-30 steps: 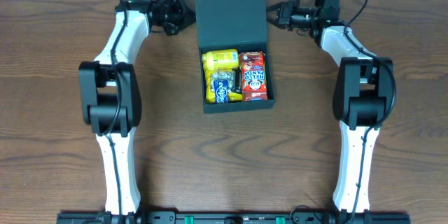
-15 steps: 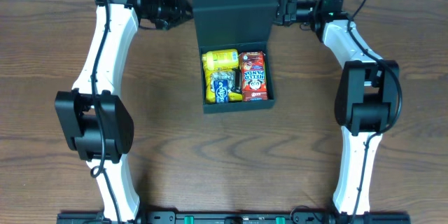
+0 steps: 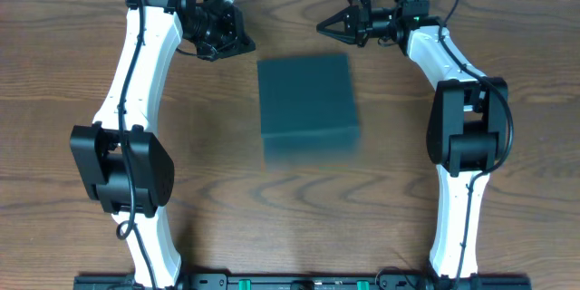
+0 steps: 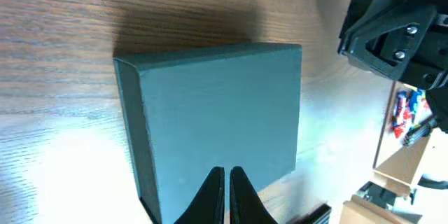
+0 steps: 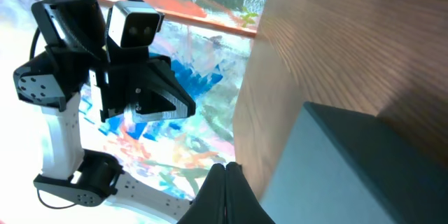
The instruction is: Pack container
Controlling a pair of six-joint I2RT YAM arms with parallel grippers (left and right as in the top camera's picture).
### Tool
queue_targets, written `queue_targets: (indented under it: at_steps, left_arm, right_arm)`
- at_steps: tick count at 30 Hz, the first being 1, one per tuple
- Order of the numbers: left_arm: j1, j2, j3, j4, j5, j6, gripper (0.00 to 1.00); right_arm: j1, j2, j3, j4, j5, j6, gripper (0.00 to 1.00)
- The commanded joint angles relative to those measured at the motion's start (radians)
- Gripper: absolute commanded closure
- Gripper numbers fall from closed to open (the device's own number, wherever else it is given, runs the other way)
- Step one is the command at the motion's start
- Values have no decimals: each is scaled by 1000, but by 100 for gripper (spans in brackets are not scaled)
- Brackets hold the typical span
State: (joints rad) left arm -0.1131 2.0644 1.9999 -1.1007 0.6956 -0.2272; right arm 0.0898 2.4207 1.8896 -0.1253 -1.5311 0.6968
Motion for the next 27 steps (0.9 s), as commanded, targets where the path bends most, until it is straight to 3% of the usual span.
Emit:
queue_targets:
  at_steps: [1, 12, 21, 27]
  left_arm:
    - [1, -32, 19, -2, -29, 26, 94]
    - [2, -47, 19, 12, -141, 10, 94]
    - [1, -214, 19, -6, -385, 3, 94]
    - [1, -377, 19, -95, -393, 58, 94]
  right_arm:
    - [-11, -21, 16, 26, 31, -11, 98]
    - [-53, -35, 16, -1, 477, -104, 98]
    - [-48, -245, 16, -372, 1115, -425, 98]
    - [-49, -460, 16, -559, 1202, -538, 98]
